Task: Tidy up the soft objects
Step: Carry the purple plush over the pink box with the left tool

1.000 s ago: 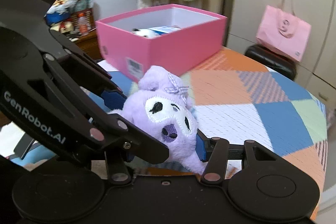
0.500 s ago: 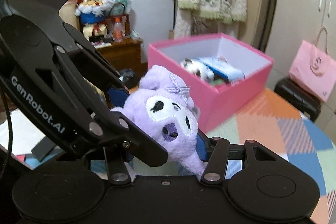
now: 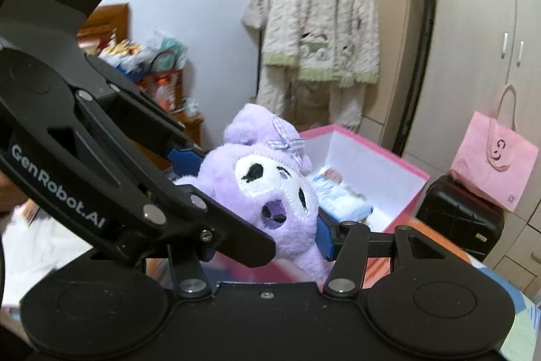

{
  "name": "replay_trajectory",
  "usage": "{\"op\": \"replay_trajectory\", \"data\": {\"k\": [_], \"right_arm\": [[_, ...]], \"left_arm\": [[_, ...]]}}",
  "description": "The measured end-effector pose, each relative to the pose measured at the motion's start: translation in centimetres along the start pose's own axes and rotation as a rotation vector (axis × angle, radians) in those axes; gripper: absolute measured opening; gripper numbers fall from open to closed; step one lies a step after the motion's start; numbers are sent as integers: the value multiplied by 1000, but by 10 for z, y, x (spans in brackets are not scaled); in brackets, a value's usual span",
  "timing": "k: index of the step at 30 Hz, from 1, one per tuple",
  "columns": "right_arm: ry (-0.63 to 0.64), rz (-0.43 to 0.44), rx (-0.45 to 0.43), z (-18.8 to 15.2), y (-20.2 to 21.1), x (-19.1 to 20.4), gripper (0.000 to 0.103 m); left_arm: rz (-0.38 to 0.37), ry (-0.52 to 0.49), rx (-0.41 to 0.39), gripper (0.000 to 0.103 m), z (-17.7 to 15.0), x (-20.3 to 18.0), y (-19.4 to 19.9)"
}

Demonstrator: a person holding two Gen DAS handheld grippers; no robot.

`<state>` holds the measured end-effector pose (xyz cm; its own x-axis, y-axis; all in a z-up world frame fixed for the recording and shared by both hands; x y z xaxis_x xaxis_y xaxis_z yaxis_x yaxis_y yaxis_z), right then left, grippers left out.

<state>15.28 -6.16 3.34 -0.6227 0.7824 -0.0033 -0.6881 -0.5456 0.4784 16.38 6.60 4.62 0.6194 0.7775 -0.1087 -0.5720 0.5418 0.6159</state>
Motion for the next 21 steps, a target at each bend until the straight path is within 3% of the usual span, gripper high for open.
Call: {"op": "replay_trajectory", "data": {"k": [6, 10, 15, 21], "right_arm": [[-72, -35, -45, 19, -38, -36, 59], [-110, -27, -24, 27, -65, -56, 59], [-192, -16, 19, 33, -97, -81, 59], [-249, -71, 71, 35, -128, -97, 58]], "left_arm": [[26, 17, -65, 42, 26, 30, -32], [59, 29, -87, 42, 36, 47, -55], [32, 110, -106, 42, 39, 77, -84], [-41, 233, -119, 42, 38, 111, -119]]}}
Point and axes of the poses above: each gripper's, at about its wrist camera, not at the fingertips, and y roughly against the way its jaws point, x to its left, z to its top, the point moved 1 cm from there along -y, roughly the way its jaws point, and after that the axes turned 7 degrees about -y, right-handed, at the moved point
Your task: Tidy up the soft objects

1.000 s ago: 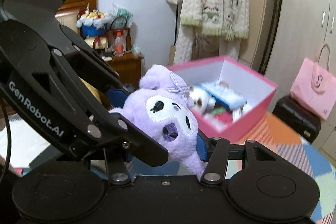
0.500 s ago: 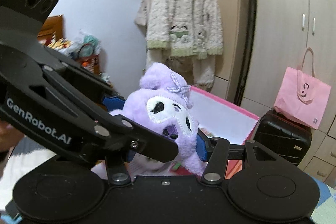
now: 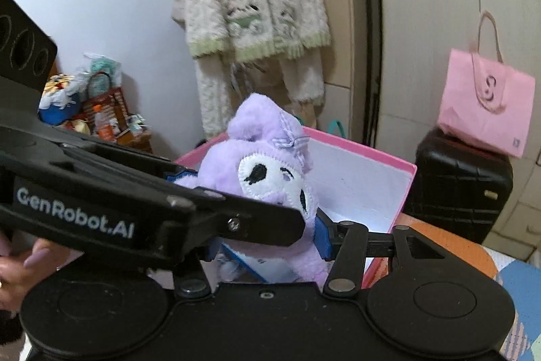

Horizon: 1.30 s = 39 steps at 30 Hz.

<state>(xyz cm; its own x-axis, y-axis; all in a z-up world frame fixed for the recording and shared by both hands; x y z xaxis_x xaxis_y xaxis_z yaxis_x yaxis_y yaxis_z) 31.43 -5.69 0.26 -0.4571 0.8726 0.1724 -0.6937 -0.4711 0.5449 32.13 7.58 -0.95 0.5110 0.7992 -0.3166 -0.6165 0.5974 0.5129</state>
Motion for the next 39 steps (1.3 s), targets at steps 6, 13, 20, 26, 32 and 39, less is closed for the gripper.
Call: {"op": "replay_trajectory", "data": {"k": [6, 13, 20, 26, 32, 39], "right_arm": [[74, -148, -6, 1, -17, 6, 58], [69, -143, -20, -5, -10, 0, 58], [12, -71, -93, -16, 25, -7, 59], [-13, 14, -175, -42, 68, -9, 59], [2, -6, -199, -58, 102, 1, 59], [11, -67, -234, -68, 142, 11, 66]], "left_arm": [[-36, 84, -16, 42, 4, 16, -22], [16, 75, -16, 46, -1, 8, -18], [213, -50, -76, 48, -11, -25, 25], [242, -54, -170, 51, -33, -43, 65], [236, -81, -185, 51, -50, -69, 83], [262, -159, -235, 56, -69, -107, 111]]}}
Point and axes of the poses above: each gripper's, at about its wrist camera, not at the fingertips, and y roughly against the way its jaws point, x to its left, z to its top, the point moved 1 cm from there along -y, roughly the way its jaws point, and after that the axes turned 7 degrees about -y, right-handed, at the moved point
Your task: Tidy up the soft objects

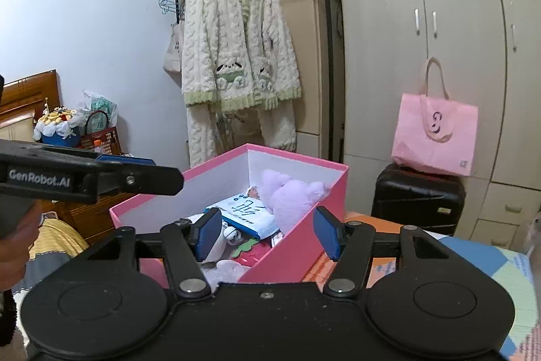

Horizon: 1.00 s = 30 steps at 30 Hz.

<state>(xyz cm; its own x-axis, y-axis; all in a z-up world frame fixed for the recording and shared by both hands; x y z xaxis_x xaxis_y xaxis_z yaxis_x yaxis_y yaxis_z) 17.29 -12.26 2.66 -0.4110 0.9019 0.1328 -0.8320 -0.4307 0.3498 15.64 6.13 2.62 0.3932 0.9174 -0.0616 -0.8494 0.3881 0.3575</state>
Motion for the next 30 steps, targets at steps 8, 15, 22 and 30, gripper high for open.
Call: {"op": "replay_trajectory", "data": {"k": [8, 15, 22, 30], "right_arm": [[18, -45, -67, -2, 47, 5, 72], [-6, -105, -80, -10, 77, 1, 77], [-23, -157, -94, -21, 105, 0, 82], [-61, -235, -89, -33, 124, 2, 97]], "left_arm": [[-14, -59, -36, 61, -1, -28, 36], [-28, -89, -44, 64, -7, -48, 54], [-35, -80, -72, 68, -18, -60, 69], [-7, -64, -97, 73, -34, -70, 77]]}}
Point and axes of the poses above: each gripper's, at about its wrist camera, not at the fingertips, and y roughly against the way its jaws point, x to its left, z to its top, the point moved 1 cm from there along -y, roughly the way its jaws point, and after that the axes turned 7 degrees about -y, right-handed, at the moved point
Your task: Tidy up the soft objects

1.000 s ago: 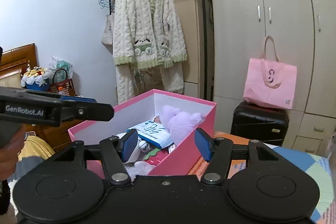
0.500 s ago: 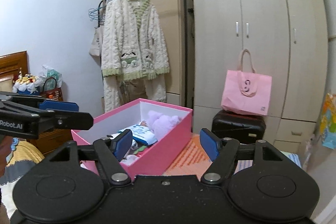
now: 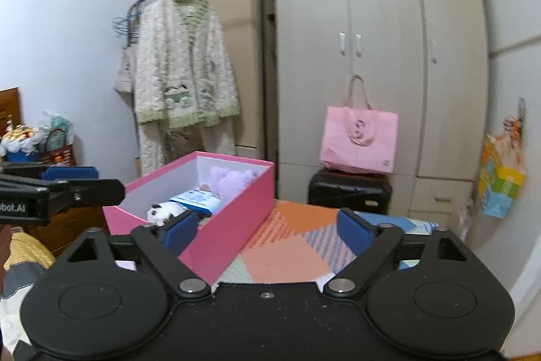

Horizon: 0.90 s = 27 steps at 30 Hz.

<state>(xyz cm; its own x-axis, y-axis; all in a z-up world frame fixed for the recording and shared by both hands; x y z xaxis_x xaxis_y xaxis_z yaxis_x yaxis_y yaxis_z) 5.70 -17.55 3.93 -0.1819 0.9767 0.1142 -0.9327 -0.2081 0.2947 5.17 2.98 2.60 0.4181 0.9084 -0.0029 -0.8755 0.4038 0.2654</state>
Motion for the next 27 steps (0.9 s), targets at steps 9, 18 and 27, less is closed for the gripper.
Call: {"op": "replay_trajectory", "data": {"k": [9, 18, 27], "right_arm": [[-30, -55, 5, -19, 16, -3, 103], [-24, -126, -23, -25, 38, 3, 103], [-55, -166, -36, -28, 39, -2, 103]], "left_arm": [[63, 23, -24, 98, -19, -2, -3], [138, 32, -19, 99, -26, -1, 3], [204, 24, 0, 103, -30, -3, 0]]}}
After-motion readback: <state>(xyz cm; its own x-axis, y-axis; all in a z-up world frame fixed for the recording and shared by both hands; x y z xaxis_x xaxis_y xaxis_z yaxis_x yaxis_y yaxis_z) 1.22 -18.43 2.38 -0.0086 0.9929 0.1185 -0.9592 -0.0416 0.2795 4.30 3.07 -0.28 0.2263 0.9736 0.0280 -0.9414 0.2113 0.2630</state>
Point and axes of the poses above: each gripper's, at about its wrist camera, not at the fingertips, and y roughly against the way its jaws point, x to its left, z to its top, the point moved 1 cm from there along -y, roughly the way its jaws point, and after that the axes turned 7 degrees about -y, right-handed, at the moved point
